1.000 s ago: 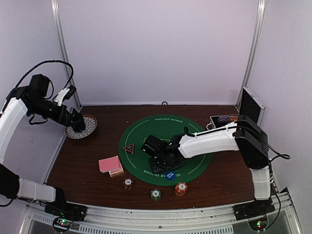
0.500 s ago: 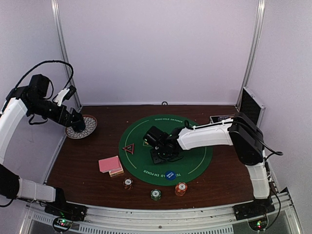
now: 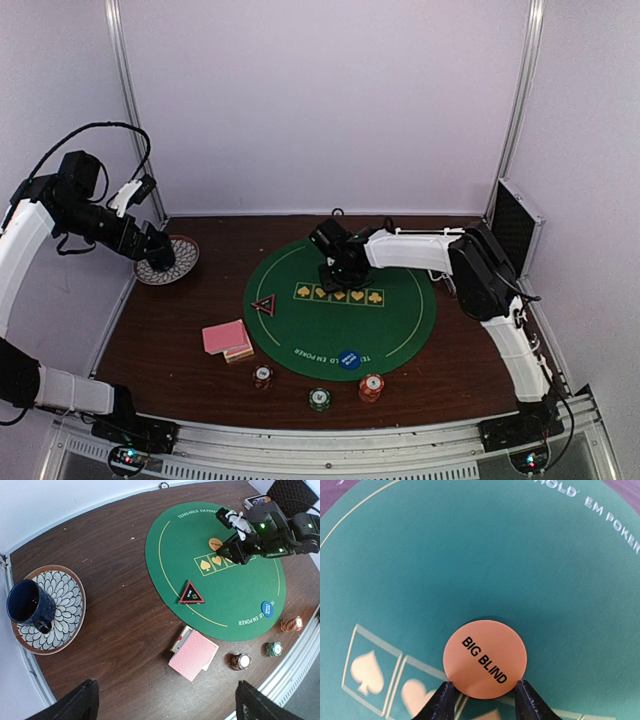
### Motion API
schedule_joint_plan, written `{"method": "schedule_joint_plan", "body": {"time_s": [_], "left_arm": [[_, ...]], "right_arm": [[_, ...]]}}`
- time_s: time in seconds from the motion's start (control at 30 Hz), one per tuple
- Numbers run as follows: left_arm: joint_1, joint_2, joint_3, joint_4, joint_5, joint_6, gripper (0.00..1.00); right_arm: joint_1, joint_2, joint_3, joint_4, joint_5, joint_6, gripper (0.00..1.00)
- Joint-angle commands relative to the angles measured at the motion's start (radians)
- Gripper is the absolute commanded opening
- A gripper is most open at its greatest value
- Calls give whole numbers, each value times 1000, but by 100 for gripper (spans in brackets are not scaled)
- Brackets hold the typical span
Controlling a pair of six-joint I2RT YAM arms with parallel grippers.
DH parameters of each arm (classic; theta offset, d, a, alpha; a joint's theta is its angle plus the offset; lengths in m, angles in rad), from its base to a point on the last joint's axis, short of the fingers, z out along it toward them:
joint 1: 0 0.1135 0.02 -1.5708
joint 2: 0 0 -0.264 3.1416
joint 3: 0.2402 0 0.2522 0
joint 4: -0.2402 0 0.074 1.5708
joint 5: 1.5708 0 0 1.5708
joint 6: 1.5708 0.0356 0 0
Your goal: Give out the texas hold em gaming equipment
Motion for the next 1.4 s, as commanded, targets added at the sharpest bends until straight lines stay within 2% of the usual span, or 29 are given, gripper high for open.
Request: {"method": "schedule_joint_plan", "body": {"time_s": [0.0,0.3,0.57,0.77,0.83,0.97,1.1,1.17,1.37], "left_arm": [[8,3,29,-3,25,20,98],[10,16,25,-3,29,27,98],[9,37,27,-3,32,37,98],[9,47,27,-4,31,37,98],[9,48,29,-3,25,35,98],[10,45,36,-3,15,26,98],[9,32,35,-3,-7,18,98],[10,27,32,-7,-18,18,98],[9,28,24,-29,-20,23,98]], "right_arm": [[-82,88,116,-97,44,-42,44],[-156,238,406,-227,-22,-61,44],[-184,316,534,-231,-93,-71,46],[-186,317,578,-221,-158,-108,55],[-183,286,571,-228,-160,-120,63],[-164,168,480,-224,-123,-147,78],[-123,-25,232,-152,-102,-144,86],[-90,-119,68,-110,-96,-139,89],[56,-320,-251,-66,-99,-114,90]]}}
